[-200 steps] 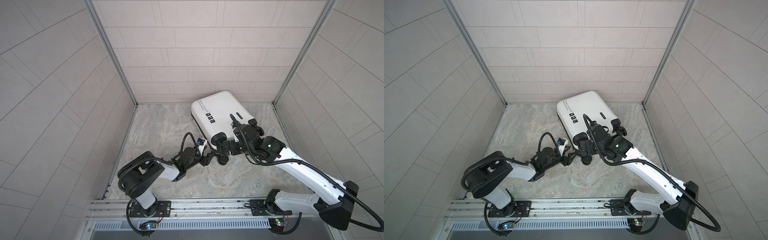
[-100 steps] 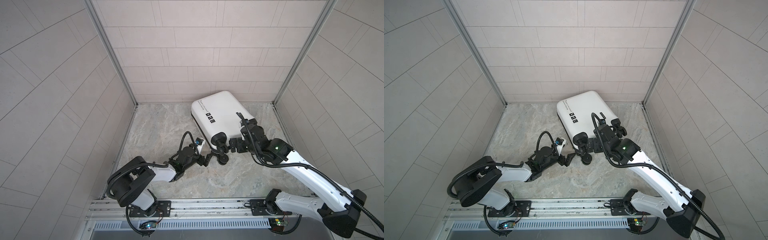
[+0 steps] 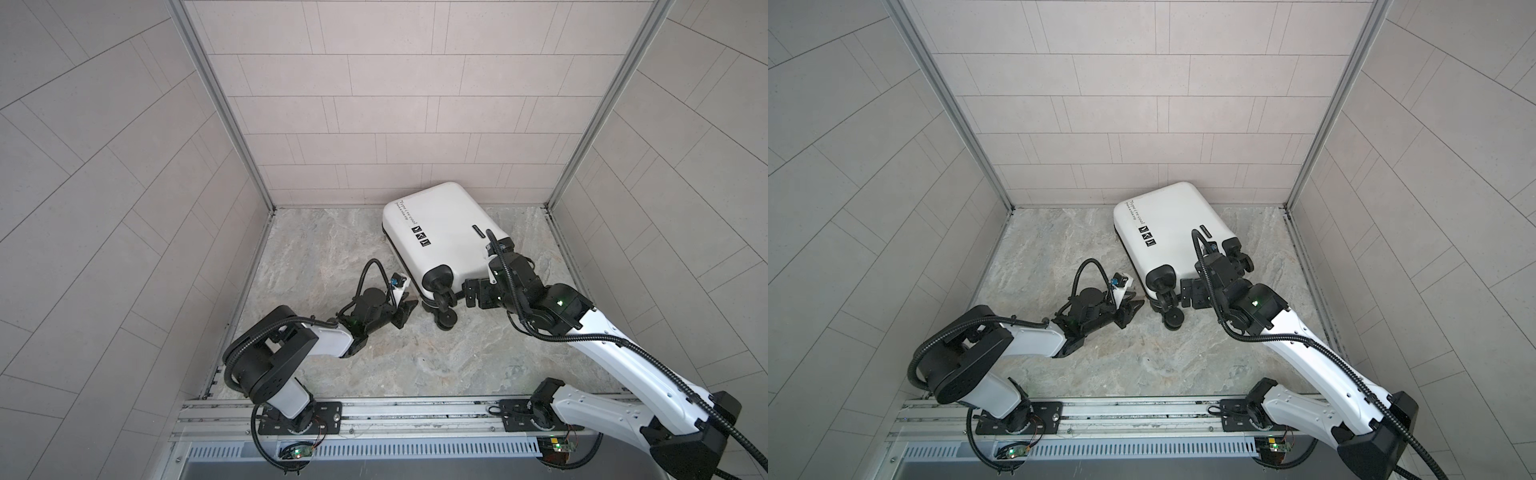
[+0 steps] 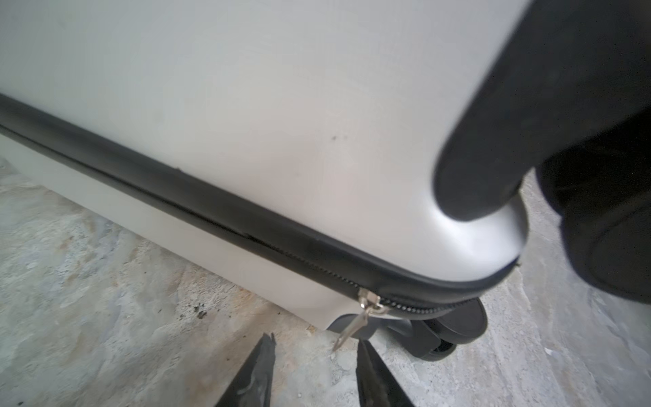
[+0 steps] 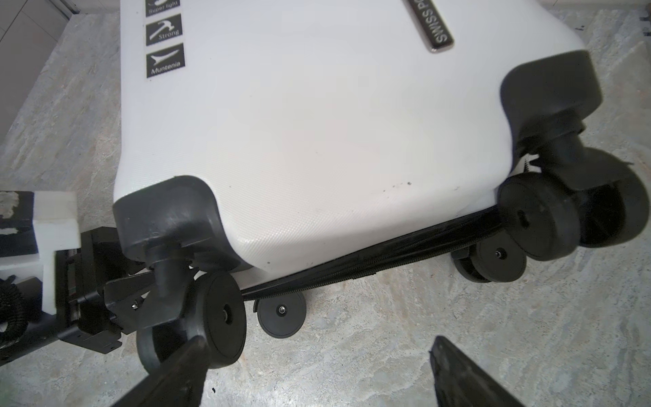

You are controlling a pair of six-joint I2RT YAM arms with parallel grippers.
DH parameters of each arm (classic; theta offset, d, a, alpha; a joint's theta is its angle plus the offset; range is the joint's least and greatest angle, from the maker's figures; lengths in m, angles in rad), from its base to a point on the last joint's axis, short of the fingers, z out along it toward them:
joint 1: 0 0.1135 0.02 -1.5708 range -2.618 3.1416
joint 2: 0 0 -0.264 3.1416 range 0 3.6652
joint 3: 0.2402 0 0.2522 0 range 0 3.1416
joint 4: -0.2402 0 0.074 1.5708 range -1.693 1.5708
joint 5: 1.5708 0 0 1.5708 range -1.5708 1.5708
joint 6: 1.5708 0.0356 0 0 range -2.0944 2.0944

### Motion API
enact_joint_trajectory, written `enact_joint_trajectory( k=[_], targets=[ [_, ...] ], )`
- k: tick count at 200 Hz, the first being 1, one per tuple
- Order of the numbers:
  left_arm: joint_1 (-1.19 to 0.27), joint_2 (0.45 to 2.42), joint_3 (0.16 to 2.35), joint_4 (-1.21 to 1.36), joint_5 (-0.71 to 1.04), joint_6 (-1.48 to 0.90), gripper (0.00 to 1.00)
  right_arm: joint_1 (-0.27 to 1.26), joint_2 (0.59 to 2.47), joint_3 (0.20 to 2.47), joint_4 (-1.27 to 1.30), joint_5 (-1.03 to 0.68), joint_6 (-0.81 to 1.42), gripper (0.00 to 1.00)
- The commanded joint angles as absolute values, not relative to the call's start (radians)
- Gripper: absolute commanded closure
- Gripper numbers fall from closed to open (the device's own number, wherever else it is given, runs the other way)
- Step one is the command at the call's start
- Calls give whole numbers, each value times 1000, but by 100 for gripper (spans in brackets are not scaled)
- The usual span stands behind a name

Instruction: Pack the luggage

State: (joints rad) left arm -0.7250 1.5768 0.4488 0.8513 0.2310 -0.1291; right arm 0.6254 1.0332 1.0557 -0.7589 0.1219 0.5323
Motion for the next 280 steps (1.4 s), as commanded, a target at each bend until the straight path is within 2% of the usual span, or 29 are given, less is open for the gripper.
enact_joint_trajectory(
  k=[1, 131, 161, 248, 280],
  targets=[
    [-723, 1590, 468, 893, 291, -100, 58, 623, 1048, 1046, -736, 97, 547, 1],
    [-718, 1660, 544, 903, 356, -101, 63, 625, 1146, 1071, -701, -26, 578, 6],
    [-716, 1689, 546, 941, 362, -120, 65, 641, 1158, 1063, -680, -70, 577, 1],
    [-717, 1701, 548, 1007, 323, -148, 75, 689, 1206, 1065, -668, -78, 587, 1],
    [-717, 1671, 546, 1000, 327, -147, 81, 694, 1224, 1065, -659, -85, 591, 1]
  ],
)
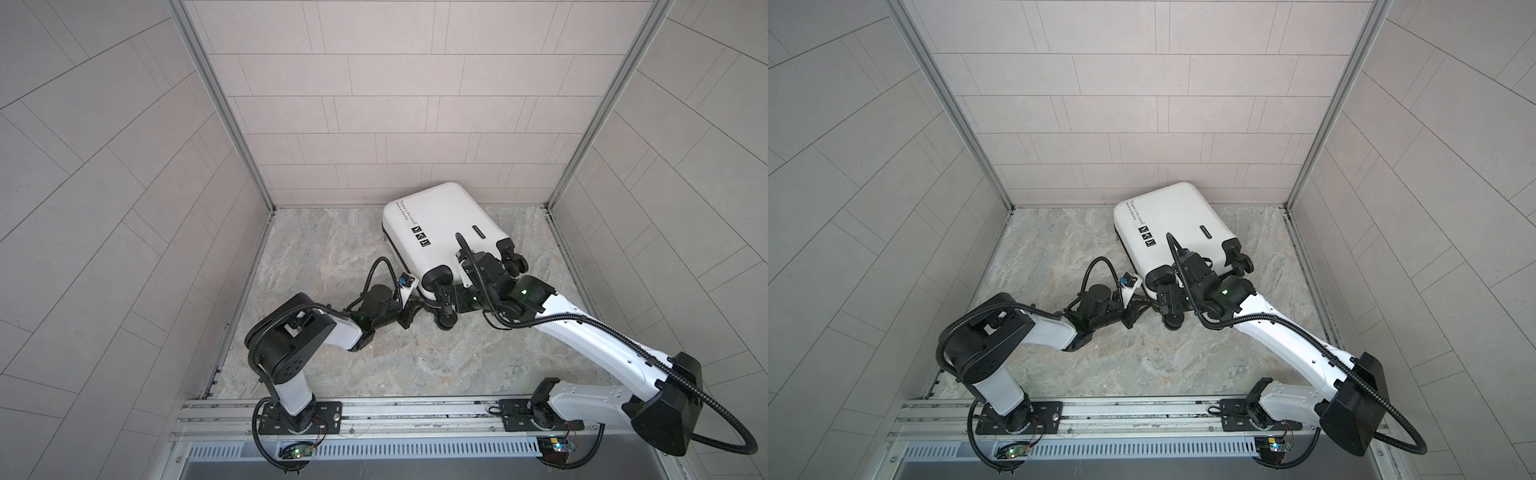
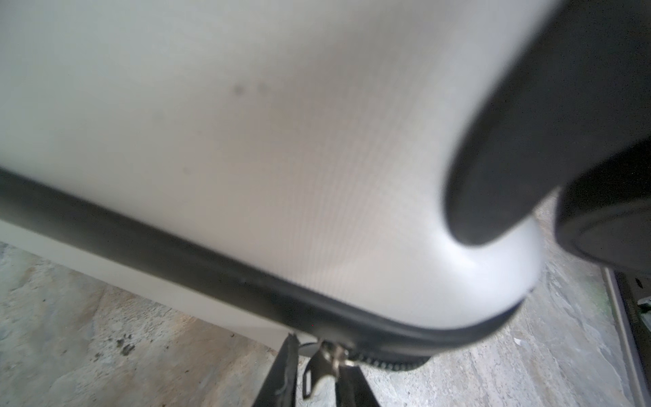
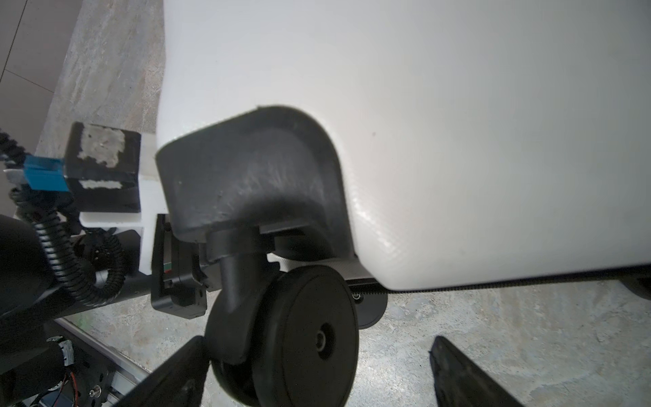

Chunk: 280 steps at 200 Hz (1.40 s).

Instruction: Pack the luggage

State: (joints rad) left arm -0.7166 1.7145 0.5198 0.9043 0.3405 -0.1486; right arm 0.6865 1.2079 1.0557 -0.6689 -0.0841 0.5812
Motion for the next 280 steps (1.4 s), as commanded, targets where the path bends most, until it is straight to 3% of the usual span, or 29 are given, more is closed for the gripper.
enact_joint_trajectory(
  k=[1, 55, 125, 209, 280],
  targets=[
    [-716, 1670, 546, 999, 328, -147, 82, 693, 1224, 1065, -658, -86, 591, 0],
    [-716, 1619, 530, 953, 329, -141, 100, 711, 1282, 1081, -647, -91, 590, 1],
    [-717, 1579, 501, 900, 313, -142, 100, 715, 1325, 1101, -646, -64, 583, 3],
    [-721, 1497, 485, 785, 303, -129, 100, 715, 1337, 1160, -663, -59, 572, 57],
    [-750, 1433, 498, 692, 305, -103, 100, 715, 1334, 1227, -672, -101, 574, 83]
  ],
)
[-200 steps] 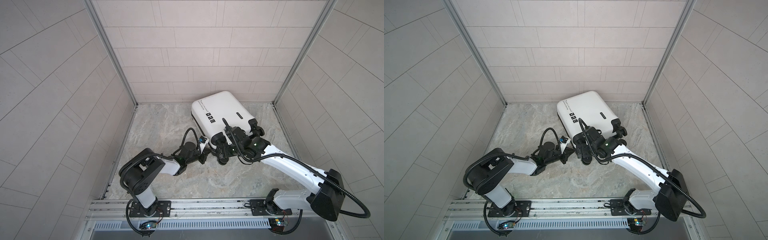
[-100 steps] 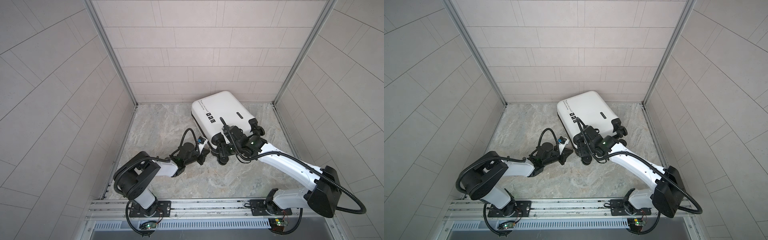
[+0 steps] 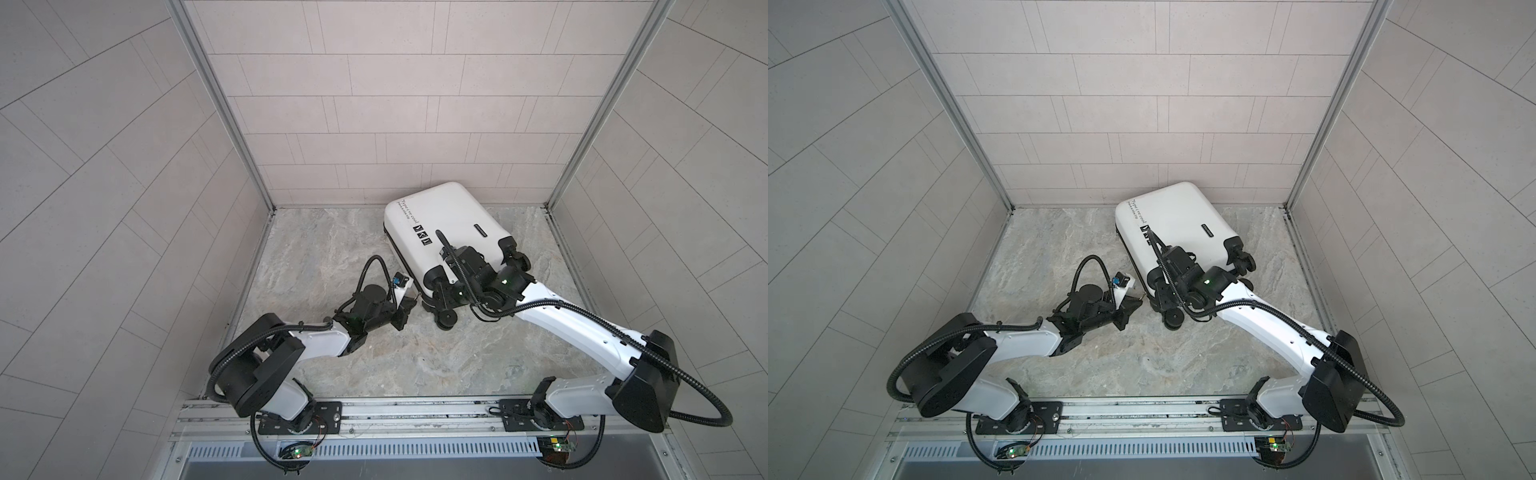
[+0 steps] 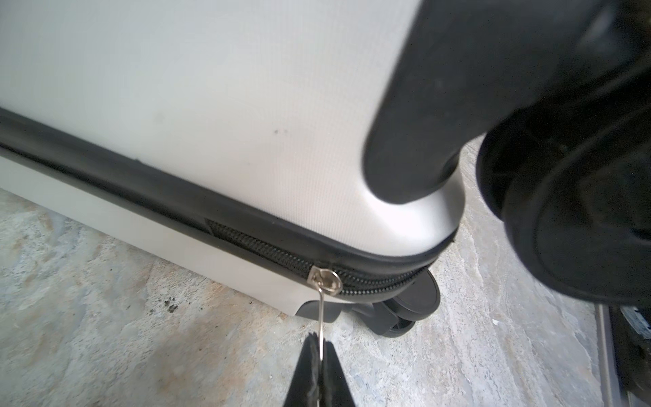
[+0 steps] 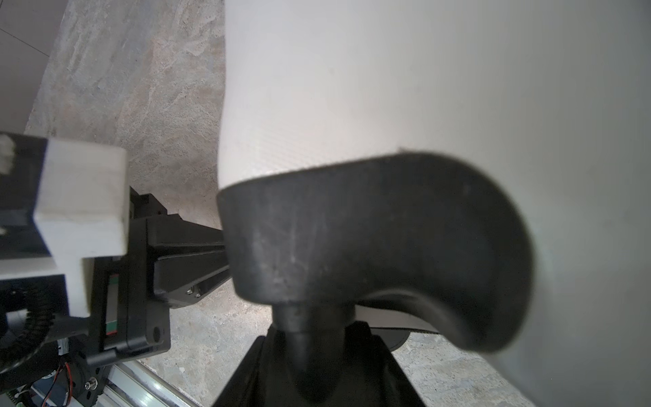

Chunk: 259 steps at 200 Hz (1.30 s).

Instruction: Pack the luggage

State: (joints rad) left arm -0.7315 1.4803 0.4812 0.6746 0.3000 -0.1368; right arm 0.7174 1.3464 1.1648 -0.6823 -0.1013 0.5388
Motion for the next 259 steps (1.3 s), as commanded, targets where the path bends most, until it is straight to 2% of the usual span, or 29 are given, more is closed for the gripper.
enact_joint_trajectory(
  k=[1, 34, 144, 259],
  targets=[
    [-750, 1432, 499, 691, 305, -104, 100, 715, 1334, 1229, -672, -101, 574, 84],
    [-781, 1404, 516, 622, 307, -81, 100, 716, 1346, 1270, -679, -121, 572, 100],
    [-898, 1424, 561, 634, 263, -99, 100, 726, 1403, 1307, -667, -116, 589, 100],
    [-1079, 1541, 553, 896, 22, -164, 100, 699, 1332, 1193, -632, -93, 639, 100]
  ],
)
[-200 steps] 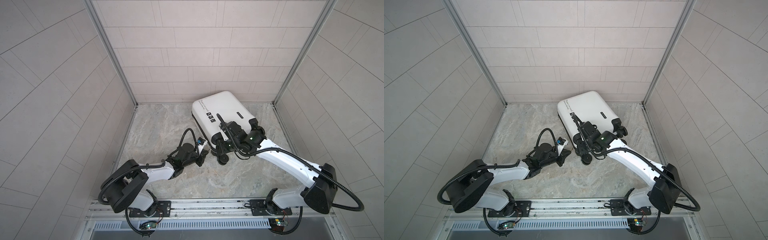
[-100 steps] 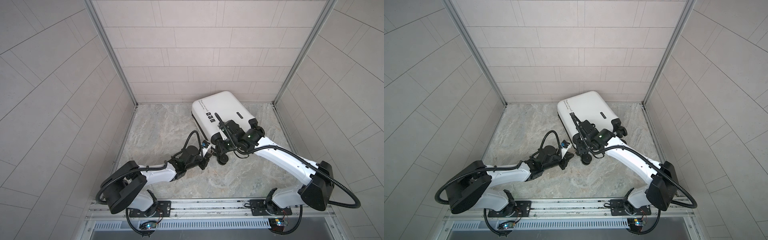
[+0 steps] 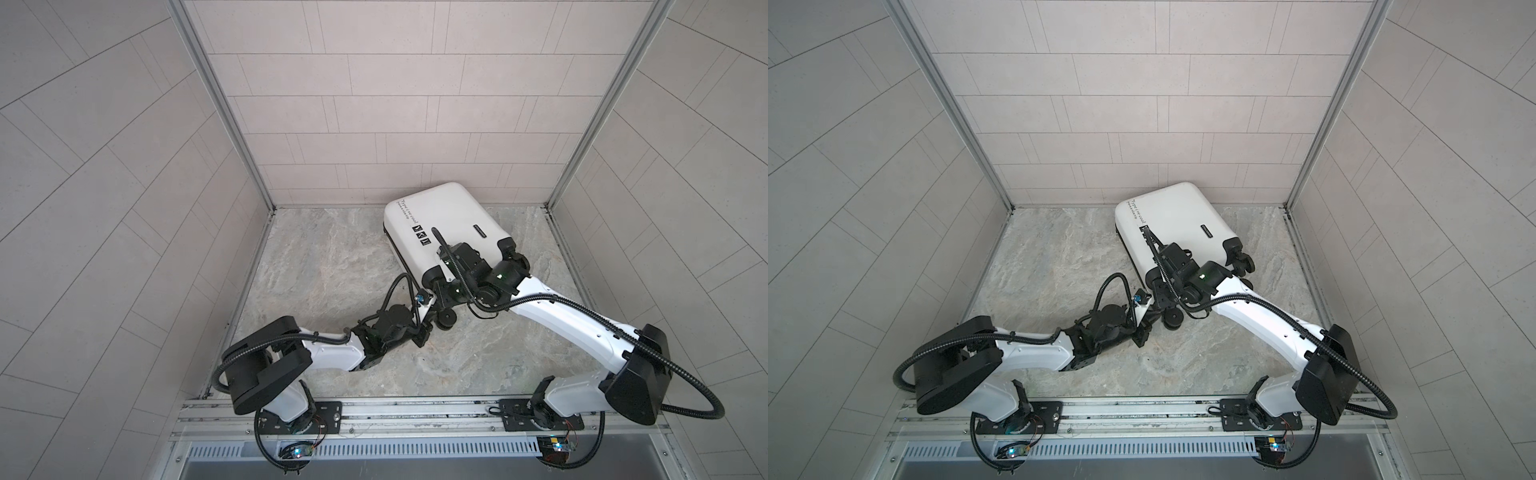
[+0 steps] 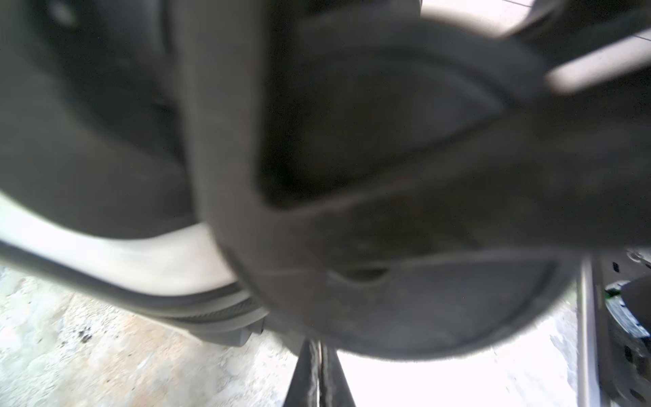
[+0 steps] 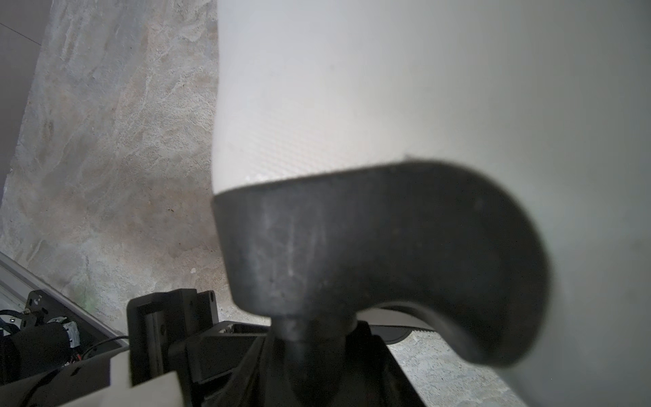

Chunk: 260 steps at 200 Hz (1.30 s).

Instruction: Pack the luggage

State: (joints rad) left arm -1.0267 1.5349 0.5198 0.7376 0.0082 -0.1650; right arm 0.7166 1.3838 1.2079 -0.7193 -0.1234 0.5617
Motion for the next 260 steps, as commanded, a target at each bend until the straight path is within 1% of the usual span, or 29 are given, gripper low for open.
enact_joint_trajectory(
  k=[1, 13, 36, 45, 69, 86, 102, 113, 127, 144, 155, 179, 200, 212, 226, 246, 260],
  targets=[
    [-1079, 1541, 553, 897, 21, -164, 100, 698, 1331, 1192, -633, -93, 639, 100],
    [-1083, 1543, 555, 899, 13, -168, 100, 694, 1319, 1182, -637, -99, 637, 100],
    [-1083, 1535, 551, 878, 5, -170, 99, 689, 1288, 1158, -645, -97, 629, 82],
    [-1083, 1526, 545, 865, -2, -170, 95, 690, 1273, 1148, -651, -97, 627, 76],
    [-1083, 1483, 509, 843, -23, -183, 82, 686, 1231, 1125, -667, -88, 620, 50],
    [-1089, 1412, 490, 771, -42, -191, 74, 681, 1194, 1116, -689, -76, 614, 33],
    [-1102, 1327, 476, 669, -76, -186, 62, 675, 1156, 1112, -710, -59, 602, 21],
    [-1114, 1265, 475, 580, -99, -180, 54, 671, 1130, 1107, -718, -42, 588, 15],
    [-1126, 1187, 485, 459, -132, -180, 46, 667, 1097, 1094, -719, -7, 576, 11],
    [-1132, 1107, 509, 321, -182, -196, 40, 647, 1057, 1079, -727, 18, 566, 8],
    [-1132, 1069, 538, 234, -215, -215, 39, 617, 1040, 1073, -736, 15, 555, 8],
    [-1132, 1027, 617, 82, -269, -268, 38, 511, 1018, 1056, -751, -30, 536, 8],
    [-1132, 1038, 712, -26, -268, -313, 39, 390, 1006, 1063, -770, -65, 504, 7],
    [-1132, 1057, 766, -77, -284, -354, 43, 313, 1007, 1078, -783, -69, 476, 3],
    [-1131, 1087, 821, -137, -337, -404, 46, 223, 1022, 1094, -794, -55, 431, 1],
    [-1126, 1125, 868, -178, -400, -446, 46, 89, 1059, 1107, -788, -49, 391, 1],
    [-1118, 1144, 884, -181, -418, -470, 44, -6, 1081, 1105, -753, -76, 381, 1]
  ],
)
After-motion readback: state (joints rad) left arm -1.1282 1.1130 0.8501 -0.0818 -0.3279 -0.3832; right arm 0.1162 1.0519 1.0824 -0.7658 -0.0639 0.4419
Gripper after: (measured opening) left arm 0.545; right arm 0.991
